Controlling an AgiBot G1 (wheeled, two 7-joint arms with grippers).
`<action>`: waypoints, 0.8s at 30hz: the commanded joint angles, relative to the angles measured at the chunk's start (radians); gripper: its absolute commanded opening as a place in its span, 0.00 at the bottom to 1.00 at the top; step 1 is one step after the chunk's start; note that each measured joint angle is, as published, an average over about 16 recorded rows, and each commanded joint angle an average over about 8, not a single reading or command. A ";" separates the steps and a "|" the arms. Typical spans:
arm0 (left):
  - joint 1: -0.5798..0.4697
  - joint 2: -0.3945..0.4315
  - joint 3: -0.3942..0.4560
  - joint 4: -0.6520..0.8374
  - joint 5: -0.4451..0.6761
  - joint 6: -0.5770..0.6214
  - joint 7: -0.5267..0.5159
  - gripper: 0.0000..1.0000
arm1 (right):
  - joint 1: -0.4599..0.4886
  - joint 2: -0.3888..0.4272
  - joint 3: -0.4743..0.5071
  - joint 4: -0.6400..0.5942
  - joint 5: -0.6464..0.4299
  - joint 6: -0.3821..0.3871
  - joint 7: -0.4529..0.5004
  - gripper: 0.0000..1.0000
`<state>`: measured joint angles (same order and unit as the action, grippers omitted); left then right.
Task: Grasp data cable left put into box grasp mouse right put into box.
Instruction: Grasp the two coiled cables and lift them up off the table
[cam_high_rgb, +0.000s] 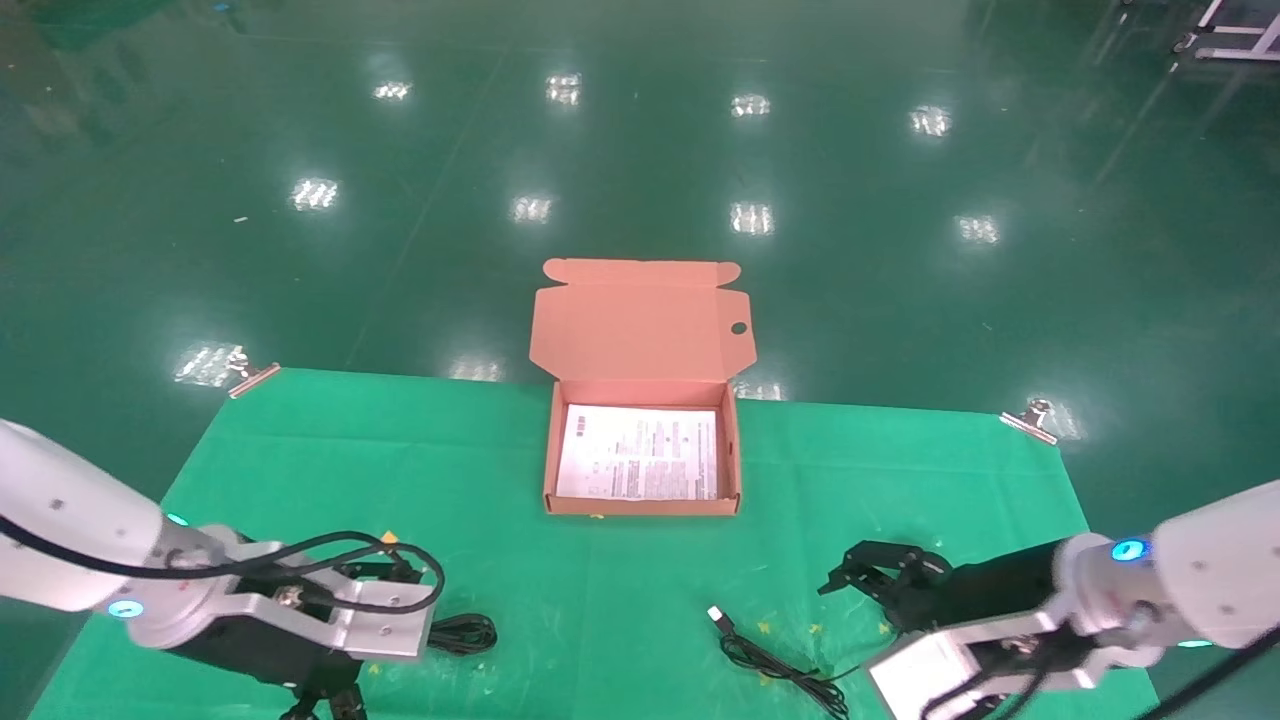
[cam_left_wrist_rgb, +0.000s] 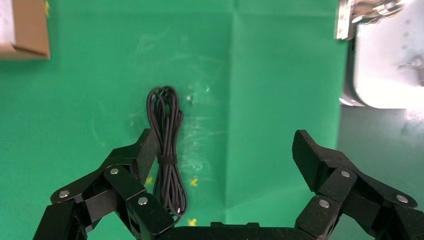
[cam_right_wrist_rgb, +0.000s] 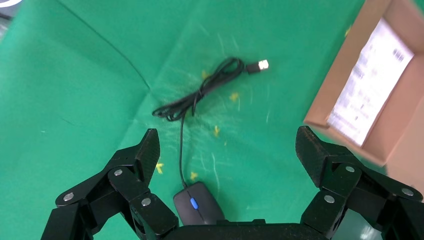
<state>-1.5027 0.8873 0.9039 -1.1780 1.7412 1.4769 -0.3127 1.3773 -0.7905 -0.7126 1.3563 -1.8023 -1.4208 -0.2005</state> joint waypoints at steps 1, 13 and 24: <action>0.007 0.017 0.015 0.017 0.042 -0.025 -0.002 1.00 | -0.008 -0.015 -0.014 0.000 -0.043 0.024 0.015 1.00; 0.018 0.145 0.043 0.296 0.135 -0.160 0.023 1.00 | -0.095 -0.087 -0.034 -0.029 -0.172 0.124 0.264 1.00; -0.016 0.232 0.013 0.633 0.082 -0.209 0.123 1.00 | -0.097 -0.206 -0.049 -0.189 -0.216 0.163 0.385 1.00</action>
<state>-1.5189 1.1191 0.9188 -0.5524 1.8279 1.2667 -0.1879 1.2803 -0.9953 -0.7631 1.1672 -2.0221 -1.2533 0.1752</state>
